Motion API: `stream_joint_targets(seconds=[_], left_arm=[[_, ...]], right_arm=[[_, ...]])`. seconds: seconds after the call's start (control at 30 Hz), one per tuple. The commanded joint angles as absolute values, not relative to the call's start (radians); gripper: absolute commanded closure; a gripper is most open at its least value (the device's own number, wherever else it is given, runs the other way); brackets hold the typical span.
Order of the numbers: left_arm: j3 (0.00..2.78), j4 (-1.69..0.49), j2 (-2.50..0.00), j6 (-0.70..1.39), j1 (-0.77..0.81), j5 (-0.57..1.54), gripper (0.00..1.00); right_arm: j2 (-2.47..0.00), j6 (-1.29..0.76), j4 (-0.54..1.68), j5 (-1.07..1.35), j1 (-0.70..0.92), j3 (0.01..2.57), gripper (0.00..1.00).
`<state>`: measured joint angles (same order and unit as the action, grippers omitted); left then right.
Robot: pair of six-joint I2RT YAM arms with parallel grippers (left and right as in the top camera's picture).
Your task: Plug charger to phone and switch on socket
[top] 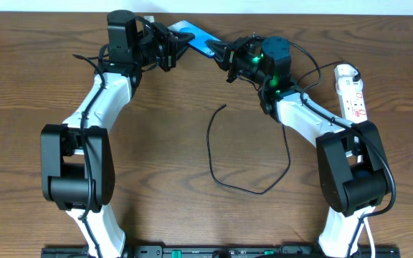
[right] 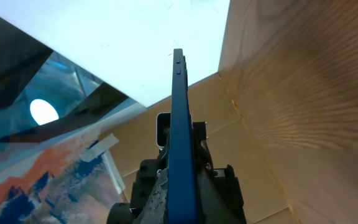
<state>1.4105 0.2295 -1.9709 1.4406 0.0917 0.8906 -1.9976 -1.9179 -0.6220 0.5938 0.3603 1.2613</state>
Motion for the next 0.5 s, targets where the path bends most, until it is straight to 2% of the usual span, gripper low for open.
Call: stream_joint_targets(seconds=[0.0, 0.3, 0.4, 0.47], left_arm=[[1.423, 0.235, -1.957, 1.435, 0.080, 0.833, 0.92], [1.423, 0.249, -1.957, 1.435, 0.080, 0.833, 0.85], [1.423, 0.249, -1.957, 1.435, 0.080, 0.833, 0.86], [1.423, 0.249, -1.957, 1.435, 0.080, 0.833, 0.92]], right_arm=[[-1.959, -1.959, -0.656, 0.696, 0.368, 1.278, 0.99], [-1.959, -1.959, -0.670, 0.699, 0.382, 1.278, 0.99], [-1.959, -1.959, -0.670, 0.699, 0.382, 1.278, 0.99], [-1.959, -1.958, -0.670, 0.699, 0.382, 1.278, 0.99]])
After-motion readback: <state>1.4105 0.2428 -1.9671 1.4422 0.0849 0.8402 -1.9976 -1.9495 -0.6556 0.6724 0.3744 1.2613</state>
